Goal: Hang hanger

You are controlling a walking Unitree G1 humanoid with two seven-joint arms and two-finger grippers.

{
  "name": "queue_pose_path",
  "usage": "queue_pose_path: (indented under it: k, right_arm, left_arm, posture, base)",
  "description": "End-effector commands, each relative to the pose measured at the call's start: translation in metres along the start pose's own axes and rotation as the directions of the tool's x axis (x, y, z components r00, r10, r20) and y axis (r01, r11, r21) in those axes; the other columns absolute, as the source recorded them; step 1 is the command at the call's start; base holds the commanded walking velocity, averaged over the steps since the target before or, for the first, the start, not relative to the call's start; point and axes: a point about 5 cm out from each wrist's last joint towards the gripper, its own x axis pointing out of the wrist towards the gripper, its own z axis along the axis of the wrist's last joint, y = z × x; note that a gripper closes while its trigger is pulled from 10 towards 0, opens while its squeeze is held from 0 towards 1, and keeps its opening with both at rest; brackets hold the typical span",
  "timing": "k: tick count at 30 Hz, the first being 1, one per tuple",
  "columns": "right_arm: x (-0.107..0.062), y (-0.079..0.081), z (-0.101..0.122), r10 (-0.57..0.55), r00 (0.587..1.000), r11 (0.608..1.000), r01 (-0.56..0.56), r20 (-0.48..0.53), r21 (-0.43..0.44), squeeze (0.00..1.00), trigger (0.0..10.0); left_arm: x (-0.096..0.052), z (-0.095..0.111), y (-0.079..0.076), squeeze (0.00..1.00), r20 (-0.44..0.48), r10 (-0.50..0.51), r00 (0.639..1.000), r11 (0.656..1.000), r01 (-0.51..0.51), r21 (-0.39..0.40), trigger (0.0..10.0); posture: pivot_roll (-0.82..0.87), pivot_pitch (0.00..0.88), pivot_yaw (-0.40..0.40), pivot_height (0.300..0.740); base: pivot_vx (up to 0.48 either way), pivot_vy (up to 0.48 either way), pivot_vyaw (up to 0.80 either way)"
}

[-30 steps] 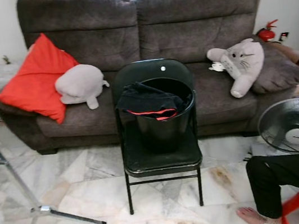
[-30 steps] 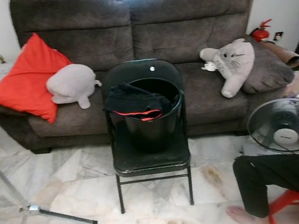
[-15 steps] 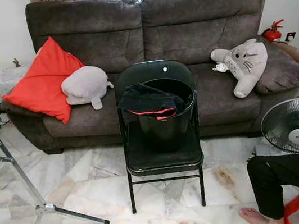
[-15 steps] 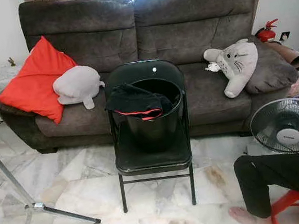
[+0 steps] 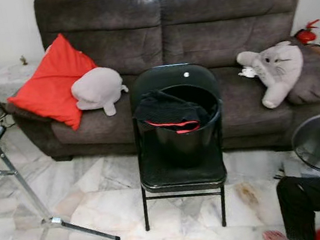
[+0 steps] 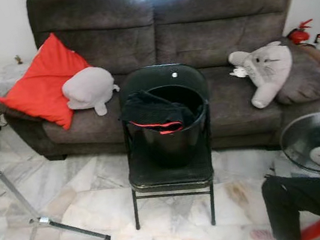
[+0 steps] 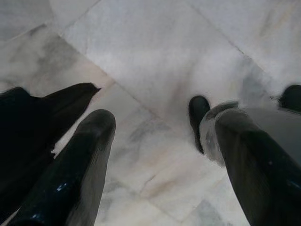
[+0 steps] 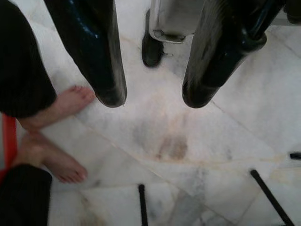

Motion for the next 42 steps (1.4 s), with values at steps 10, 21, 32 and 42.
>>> queue_pose_path:
  k: [10, 21, 32, 42]
  right_arm:
    - [-0.0017, -0.0051, -0.0043, -0.018, 1.0, 1.0, 0.018, -0.007, 0.006, 0.0, 10.0]
    - [-0.0013, -0.0038, -0.0036, -0.016, 1.0, 1.0, 0.016, -0.005, -0.002, 0.0, 10.0]
    - [-0.0011, -0.0027, -0.0027, -0.012, 1.0, 1.0, 0.012, 0.006, 0.021, 0.0, 10.0]
    - [-0.0013, -0.0019, 0.0022, -0.013, 0.998, 1.0, 0.012, 0.064, 0.018, 0.0, 10.0]
  left_arm:
    - [0.0007, 0.0032, -0.0014, 0.0, 0.001, -0.012, 1.0, 1.0, 0.012, -0.007, 10.0]
    - [0.0007, 0.004, -0.0004, 0.0, 0.001, -0.013, 1.0, 1.0, 0.013, -0.006, 10.0]
    - [0.0008, 0.0052, 0.0, 0.0, 0.001, -0.018, 1.0, 1.0, 0.018, 0.025, 10.0]
    - [0.0006, 0.0048, 0.0009, 0.0, 0.0, -0.015, 1.0, 0.999, 0.015, 0.042, 10.0]
  posture:
    - [0.08, 0.0, 0.006, 0.74]
    - [0.08, 0.0, 0.012, 0.74]
    - [0.06, 0.0, 0.021, 0.74]
    - [0.02, 0.0, 0.027, 0.74]
  base:
    - [0.337, 0.0, 0.0]
    - [0.338, 0.0, 0.0]
    - [0.243, 0.0, 0.14]
    - [0.0, 0.0, 0.0]
